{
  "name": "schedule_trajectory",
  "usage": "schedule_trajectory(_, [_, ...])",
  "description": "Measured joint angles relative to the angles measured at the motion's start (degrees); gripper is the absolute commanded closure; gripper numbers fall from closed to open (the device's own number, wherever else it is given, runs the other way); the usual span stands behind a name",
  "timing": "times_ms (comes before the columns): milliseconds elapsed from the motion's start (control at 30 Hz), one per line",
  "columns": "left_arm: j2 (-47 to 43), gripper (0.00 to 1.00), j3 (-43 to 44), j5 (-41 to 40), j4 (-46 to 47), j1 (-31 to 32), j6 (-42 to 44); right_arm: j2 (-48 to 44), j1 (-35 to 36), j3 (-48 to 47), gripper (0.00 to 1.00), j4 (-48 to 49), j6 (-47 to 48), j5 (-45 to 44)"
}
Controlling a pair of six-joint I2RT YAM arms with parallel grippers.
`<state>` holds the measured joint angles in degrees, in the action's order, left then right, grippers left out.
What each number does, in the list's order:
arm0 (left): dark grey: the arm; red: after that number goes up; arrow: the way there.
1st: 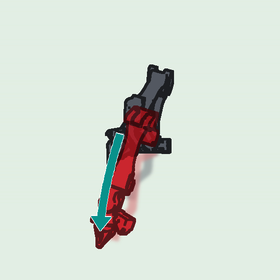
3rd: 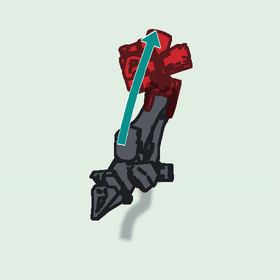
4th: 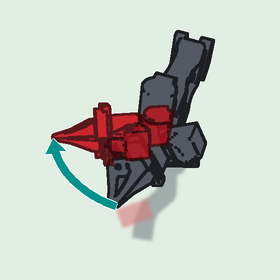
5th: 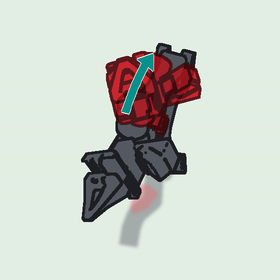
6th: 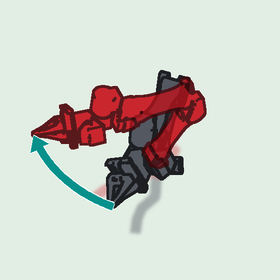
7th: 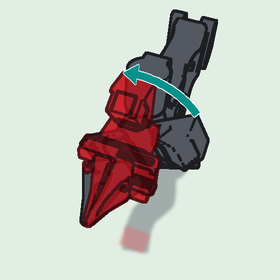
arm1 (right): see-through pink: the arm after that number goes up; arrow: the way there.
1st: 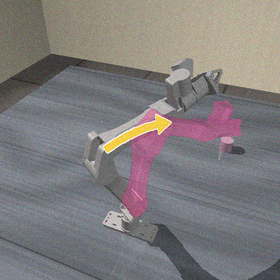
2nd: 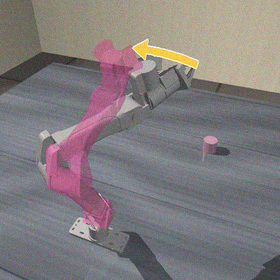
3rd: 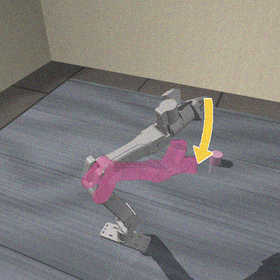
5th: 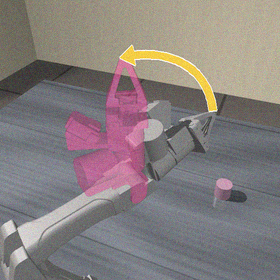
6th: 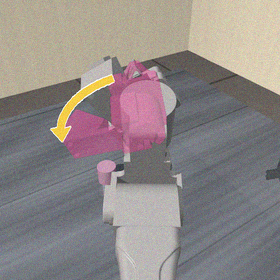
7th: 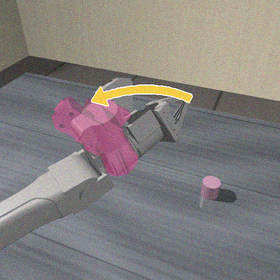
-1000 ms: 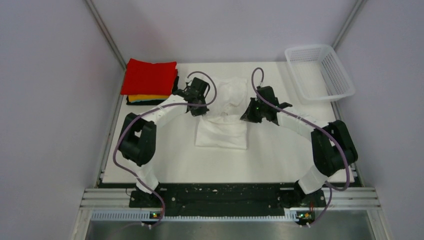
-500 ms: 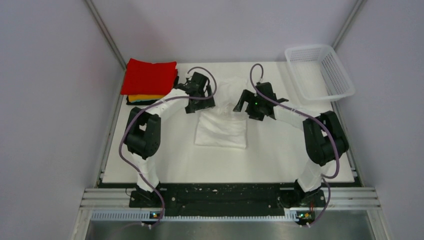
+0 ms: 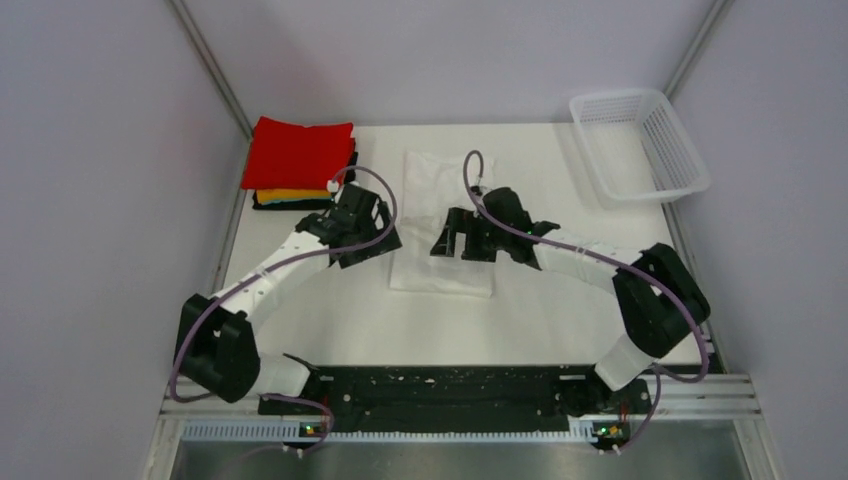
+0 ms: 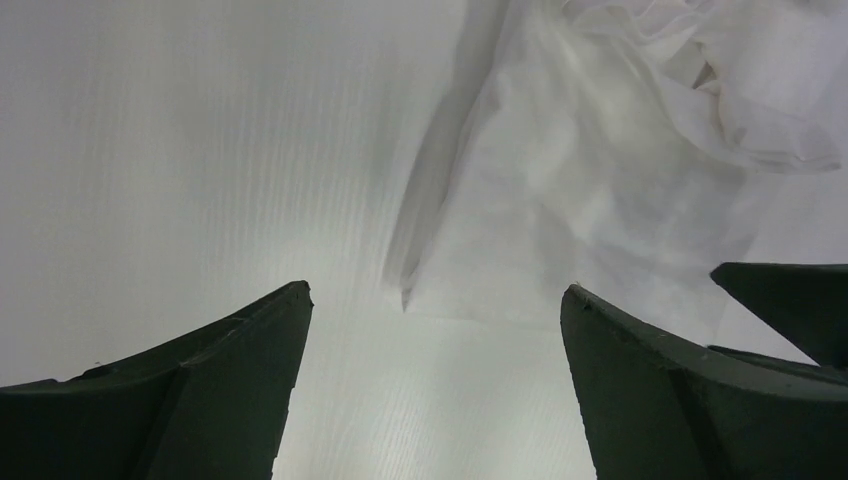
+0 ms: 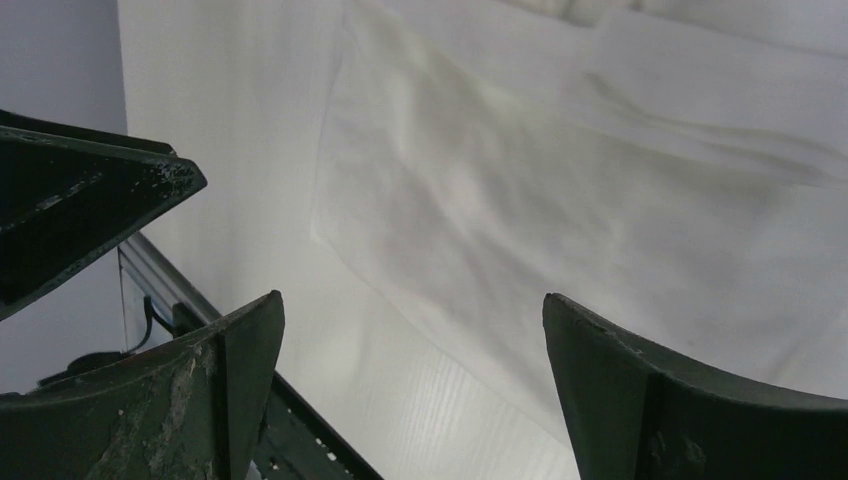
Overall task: Fold and stack the t-shirts
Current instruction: Fold the folded rectangular tshirt in 1/3 of the way, then grab one side of the 2/3 rectangular tshirt with both arms
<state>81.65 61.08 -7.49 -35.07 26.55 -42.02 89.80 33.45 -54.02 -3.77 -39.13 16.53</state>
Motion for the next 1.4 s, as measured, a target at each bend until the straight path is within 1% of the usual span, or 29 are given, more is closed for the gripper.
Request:
schedule_trajectory(67, [-3.7, 0.01, -3.1, -0.5, -0.7, 0.0, -1.0, 2.9, 2.6, -0.7, 0.01, 1.6, 0.1, 1.1])
schedule_trajectory(233, [-11.6, 0.01, -10.4, -1.9, -3.1, 0.0, -4.2, 12.9, 3.9, -5.5, 0.01, 3.0, 0.0, 1.1])
schedule_trajectory(367, [-15.9, 0.01, -14.9, -1.9, -4.0, 0.0, -6.4, 20.8, 3.8, -14.3, 0.01, 3.0, -0.2, -2.1])
schedule_trajectory(533, [-18.0, 0.01, -17.1, -1.8, -4.7, 0.0, -7.9, 27.6, 2.0, -26.3, 0.01, 3.3, 0.5, -7.4])
schedule_trajectory(600, [-18.2, 0.01, -17.3, -1.6, -4.8, 0.0, -8.1, 29.4, 0.7, -29.5, 0.01, 3.1, 0.9, -8.3])
schedule_trajectory(700, [-18.1, 0.01, -17.5, -1.1, -4.8, 0.0, -8.4, 30.7, -1.6, -32.4, 0.01, 1.9, 2.1, -9.2])
schedule_trajectory(800, [-17.9, 0.01, -17.6, -0.6, -4.1, 0.0, -8.4, 30.4, -3.0, -33.0, 0.01, -0.3, 3.9, -9.7])
schedule_trajectory(900, [-16.4, 0.04, -17.6, 0.4, -2.2, 0.0, -7.9, 26.5, -3.5, -29.4, 0.01, -2.5, 5.7, -10.8])
schedule_trajectory(1000, [-12.8, 0.09, -17.6, 1.5, 0.9, 0.0, -7.4, 17.0, -3.3, -21.7, 0.01, -5.5, 6.6, -12.9])
schedule_trajectory(1100, [-9.0, 0.18, -17.6, 2.6, 3.5, 0.0, -6.9, 4.4, -3.2, -12.9, 0.01, -7.1, 6.5, -15.2])
schedule_trajectory(1167, [-6.3, 0.23, -17.6, 3.9, 5.7, 0.0, -6.3, -2.2, -3.3, -8.5, 0.01, -8.4, 5.9, -16.1])
schedule_trajectory(1233, [-4.3, 0.31, -17.6, 5.0, 7.5, 0.0, -5.8, -8.0, -3.3, -3.8, 0.01, -9.9, 4.7, -16.7])
schedule_trajectory(1300, [-2.5, 0.39, -17.6, 6.4, 9.2, 0.0, -5.4, -11.7, -3.3, 0.2, 0.01, -11.5, 3.5, -17.0])
schedule_trajectory(1400, [-0.5, 0.47, -17.6, 8.1, 11.1, 0.0, -4.6, -14.8, -3.3, 6.0, 0.02, -14.0, 1.6, -16.6])
